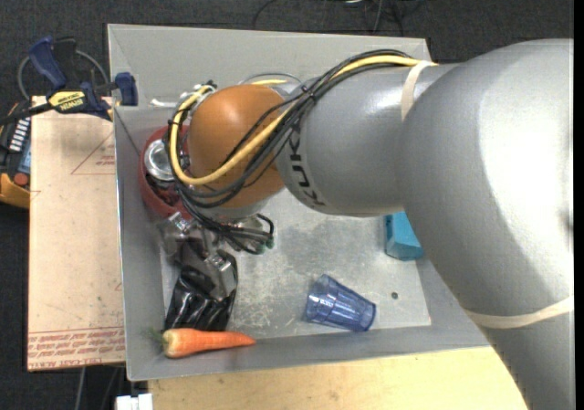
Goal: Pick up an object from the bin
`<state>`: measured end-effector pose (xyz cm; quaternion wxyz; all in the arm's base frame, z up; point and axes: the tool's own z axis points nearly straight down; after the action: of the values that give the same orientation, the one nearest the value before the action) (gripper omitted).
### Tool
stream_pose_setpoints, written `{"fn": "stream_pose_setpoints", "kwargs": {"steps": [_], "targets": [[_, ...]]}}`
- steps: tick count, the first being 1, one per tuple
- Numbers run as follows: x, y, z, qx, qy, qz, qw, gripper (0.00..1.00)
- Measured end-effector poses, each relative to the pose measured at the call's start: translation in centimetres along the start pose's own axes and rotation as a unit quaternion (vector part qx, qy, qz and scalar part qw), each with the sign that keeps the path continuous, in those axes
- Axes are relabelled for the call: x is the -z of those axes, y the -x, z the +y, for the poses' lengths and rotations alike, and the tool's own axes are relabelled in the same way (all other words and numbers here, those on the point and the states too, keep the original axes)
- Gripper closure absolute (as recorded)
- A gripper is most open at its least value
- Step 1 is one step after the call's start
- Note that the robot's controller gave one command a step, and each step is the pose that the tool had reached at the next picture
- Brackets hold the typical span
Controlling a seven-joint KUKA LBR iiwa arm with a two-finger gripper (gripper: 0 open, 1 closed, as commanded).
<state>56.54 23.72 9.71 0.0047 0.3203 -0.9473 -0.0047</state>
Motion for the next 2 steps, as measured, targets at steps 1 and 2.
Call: {"fn": "stream_pose_setpoints", "kwargs": {"steps": [1, 2], "targets": [[-2.7, -3.1, 1.1, 0.107, -0.008, -0.007, 0.9942, 0.0], [-2.7, -2.8, 3.7, 0.158, 0.0, -0.0017, 0.9874, 1.0]]}}
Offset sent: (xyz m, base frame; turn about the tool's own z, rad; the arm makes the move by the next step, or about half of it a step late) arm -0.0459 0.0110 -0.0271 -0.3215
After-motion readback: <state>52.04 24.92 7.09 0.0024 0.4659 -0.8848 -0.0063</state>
